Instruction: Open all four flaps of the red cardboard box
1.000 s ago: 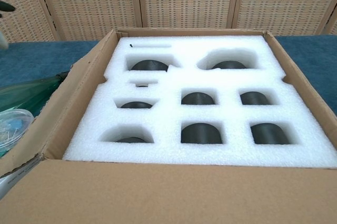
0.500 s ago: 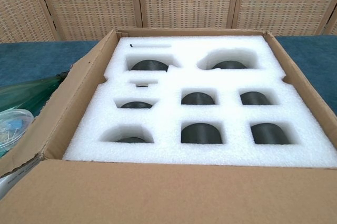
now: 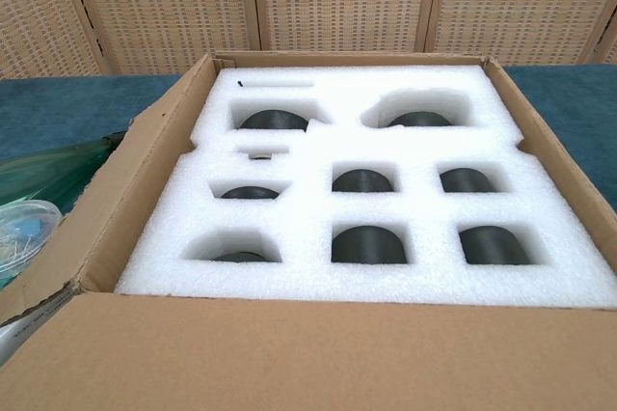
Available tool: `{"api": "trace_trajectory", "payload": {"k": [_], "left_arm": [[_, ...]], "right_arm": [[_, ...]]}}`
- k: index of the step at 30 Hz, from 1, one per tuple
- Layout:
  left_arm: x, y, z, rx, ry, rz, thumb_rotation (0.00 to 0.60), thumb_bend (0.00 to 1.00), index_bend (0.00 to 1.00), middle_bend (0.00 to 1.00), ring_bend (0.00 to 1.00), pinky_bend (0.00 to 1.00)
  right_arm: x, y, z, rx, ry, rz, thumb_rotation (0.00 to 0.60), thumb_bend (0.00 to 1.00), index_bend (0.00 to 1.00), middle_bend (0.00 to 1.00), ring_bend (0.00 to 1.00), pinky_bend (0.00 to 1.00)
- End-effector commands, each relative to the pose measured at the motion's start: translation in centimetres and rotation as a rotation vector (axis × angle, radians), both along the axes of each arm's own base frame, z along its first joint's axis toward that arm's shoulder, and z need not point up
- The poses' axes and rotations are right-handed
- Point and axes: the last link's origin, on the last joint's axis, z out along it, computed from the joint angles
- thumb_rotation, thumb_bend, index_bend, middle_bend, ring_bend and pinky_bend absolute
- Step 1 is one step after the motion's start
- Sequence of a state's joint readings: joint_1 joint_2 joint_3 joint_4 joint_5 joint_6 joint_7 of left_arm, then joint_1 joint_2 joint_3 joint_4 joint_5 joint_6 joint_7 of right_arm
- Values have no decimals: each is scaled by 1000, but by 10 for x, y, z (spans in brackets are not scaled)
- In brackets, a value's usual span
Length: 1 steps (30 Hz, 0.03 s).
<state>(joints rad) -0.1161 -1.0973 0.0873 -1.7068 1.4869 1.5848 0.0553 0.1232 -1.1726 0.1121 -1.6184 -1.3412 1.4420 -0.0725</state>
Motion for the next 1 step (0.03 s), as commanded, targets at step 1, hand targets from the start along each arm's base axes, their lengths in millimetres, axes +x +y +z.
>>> {"api": "trace_trajectory", "payload": {"k": [1], "left_arm": [[-2,-2,0,-6,1,14,327,206,330,0,0,0]], "right_arm": [[-1,2,0,-6,-5,-4,600,543,72,51,0,0]]}}
